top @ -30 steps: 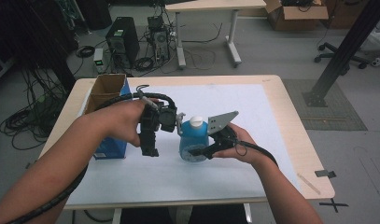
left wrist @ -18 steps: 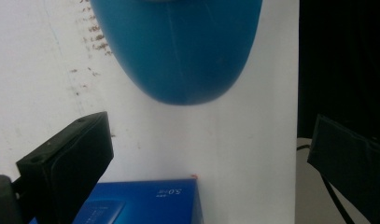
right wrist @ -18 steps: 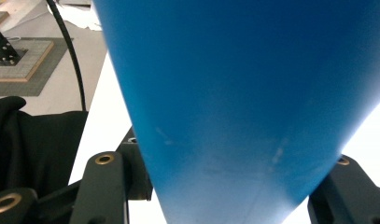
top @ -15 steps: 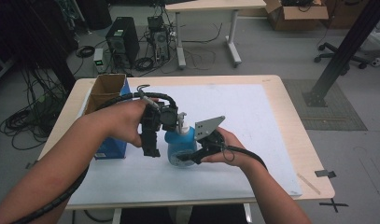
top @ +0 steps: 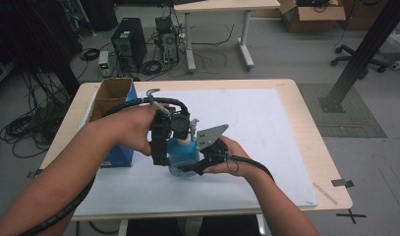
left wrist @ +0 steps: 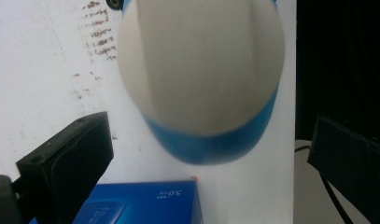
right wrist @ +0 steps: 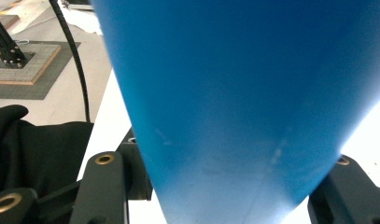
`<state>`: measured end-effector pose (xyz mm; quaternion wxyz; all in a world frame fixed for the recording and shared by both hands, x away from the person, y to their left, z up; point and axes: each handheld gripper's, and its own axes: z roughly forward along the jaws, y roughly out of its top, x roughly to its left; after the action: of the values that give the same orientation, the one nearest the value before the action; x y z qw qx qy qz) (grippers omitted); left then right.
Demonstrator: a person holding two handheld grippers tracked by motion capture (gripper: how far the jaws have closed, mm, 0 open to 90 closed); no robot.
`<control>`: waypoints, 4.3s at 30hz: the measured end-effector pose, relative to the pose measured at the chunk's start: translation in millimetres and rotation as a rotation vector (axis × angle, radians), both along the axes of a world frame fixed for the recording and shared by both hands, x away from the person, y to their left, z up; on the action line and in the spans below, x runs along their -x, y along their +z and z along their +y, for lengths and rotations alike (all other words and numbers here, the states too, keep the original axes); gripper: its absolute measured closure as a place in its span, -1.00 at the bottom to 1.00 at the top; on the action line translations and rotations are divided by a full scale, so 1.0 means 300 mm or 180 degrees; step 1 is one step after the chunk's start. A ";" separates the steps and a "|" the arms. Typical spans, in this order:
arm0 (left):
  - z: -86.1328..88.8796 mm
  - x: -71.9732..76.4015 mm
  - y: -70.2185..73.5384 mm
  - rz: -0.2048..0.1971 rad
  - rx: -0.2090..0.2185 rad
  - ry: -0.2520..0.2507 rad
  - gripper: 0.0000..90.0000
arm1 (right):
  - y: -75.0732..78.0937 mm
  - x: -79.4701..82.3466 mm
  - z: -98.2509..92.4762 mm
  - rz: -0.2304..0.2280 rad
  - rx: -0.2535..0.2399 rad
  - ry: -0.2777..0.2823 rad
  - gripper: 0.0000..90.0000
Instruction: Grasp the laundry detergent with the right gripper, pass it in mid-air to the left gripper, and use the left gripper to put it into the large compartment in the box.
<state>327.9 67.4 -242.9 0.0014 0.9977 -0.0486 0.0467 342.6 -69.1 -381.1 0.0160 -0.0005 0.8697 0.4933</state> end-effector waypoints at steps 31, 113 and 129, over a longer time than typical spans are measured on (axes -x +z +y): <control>-0.016 0.006 -0.024 -0.0026 0.0038 0.0018 -0.92 | 0.013 0.009 0.072 -0.0032 -0.0078 0.0041 -0.03; -0.029 0.008 -0.021 -0.0040 -0.0241 0.0196 -0.16 | 0.024 0.012 0.080 -0.0154 -0.0101 0.0039 -0.04; -0.039 0.010 -0.004 -0.0104 -0.0315 0.0139 -0.16 | 0.020 0.007 0.059 0.0010 -0.0332 -0.0163 -0.37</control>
<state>325.1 55.8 -244.1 -0.0498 0.9965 -0.0291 0.0606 340.6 -51.3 -375.2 0.0273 0.0234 0.8426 0.5374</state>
